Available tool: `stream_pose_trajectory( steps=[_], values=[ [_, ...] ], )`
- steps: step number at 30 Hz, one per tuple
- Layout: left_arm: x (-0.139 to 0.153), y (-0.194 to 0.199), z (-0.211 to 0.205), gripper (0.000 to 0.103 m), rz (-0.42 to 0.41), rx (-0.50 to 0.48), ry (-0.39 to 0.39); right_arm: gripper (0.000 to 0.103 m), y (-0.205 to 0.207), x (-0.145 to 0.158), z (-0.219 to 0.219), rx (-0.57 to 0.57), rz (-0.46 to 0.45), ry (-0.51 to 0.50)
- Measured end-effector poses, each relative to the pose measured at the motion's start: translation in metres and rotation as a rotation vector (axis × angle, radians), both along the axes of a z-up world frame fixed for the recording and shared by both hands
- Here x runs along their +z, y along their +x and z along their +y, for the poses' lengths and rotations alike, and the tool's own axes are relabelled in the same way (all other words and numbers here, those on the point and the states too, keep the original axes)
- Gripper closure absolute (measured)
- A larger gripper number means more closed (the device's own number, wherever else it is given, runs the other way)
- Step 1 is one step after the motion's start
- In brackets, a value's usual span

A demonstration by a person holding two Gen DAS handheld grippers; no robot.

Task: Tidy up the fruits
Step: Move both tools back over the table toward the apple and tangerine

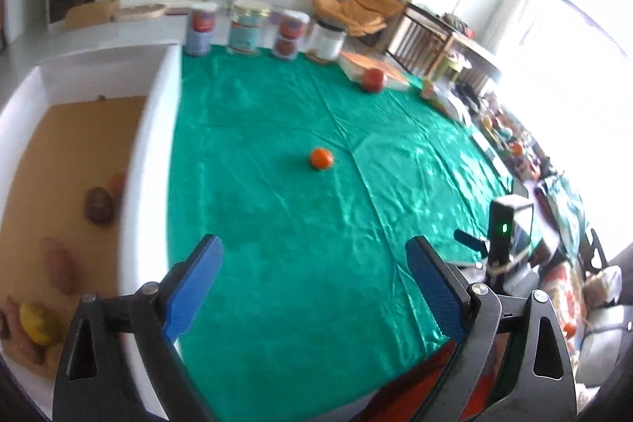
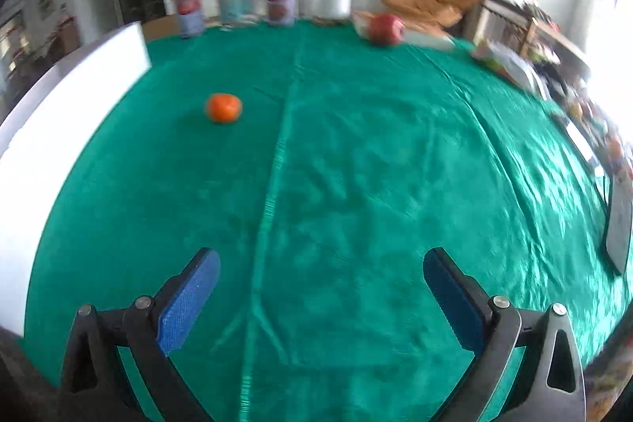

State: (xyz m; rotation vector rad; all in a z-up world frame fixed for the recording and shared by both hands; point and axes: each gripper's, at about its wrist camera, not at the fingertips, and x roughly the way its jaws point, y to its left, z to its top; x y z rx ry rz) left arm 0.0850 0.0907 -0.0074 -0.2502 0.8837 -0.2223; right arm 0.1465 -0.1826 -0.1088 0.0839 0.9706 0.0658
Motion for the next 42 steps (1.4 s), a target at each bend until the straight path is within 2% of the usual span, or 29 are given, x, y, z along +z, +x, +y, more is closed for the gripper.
stream_pose_trajectory(
  steps=[1,4,7,11,12,16,18,21,26,36,42],
  values=[
    [-0.007,0.004,-0.018,0.008,0.020,-0.028,0.008,0.001,0.000,0.003,-0.017,-0.041,-0.004,0.052],
    [-0.030,0.012,-0.060,0.008,0.078,-0.081,0.039,0.001,0.000,0.014,-0.034,-0.102,-0.050,-0.029],
    [-0.057,0.024,-0.079,0.008,0.117,-0.073,0.069,0.001,0.007,0.014,-0.047,-0.102,-0.046,-0.062],
    [-0.090,0.044,-0.086,0.008,0.091,0.003,0.166,0.001,0.019,0.006,-0.061,-0.100,-0.071,-0.313],
    [-0.096,0.049,-0.088,0.008,0.088,0.019,0.188,0.001,0.019,0.002,-0.067,-0.103,-0.070,-0.325],
    [-0.119,0.068,-0.094,0.008,0.045,0.039,0.251,0.001,0.019,-0.005,-0.097,-0.116,-0.054,-0.135],
    [-0.129,0.075,-0.098,0.008,0.039,0.035,0.308,0.001,0.019,-0.006,-0.104,-0.126,-0.058,-0.091],
    [-0.128,0.078,-0.099,0.008,0.029,0.034,0.318,0.001,0.022,-0.011,-0.110,-0.127,-0.036,-0.044],
    [-0.130,0.083,-0.097,0.001,0.046,0.060,0.321,0.001,0.024,-0.019,-0.117,-0.157,-0.015,-0.041],
    [-0.131,0.090,-0.096,0.001,0.054,0.042,0.312,0.000,0.025,-0.023,-0.121,-0.177,0.000,-0.035],
    [-0.126,0.139,-0.096,0.002,0.057,0.051,0.330,0.000,0.027,-0.026,-0.116,-0.167,0.011,-0.075]
  ],
)
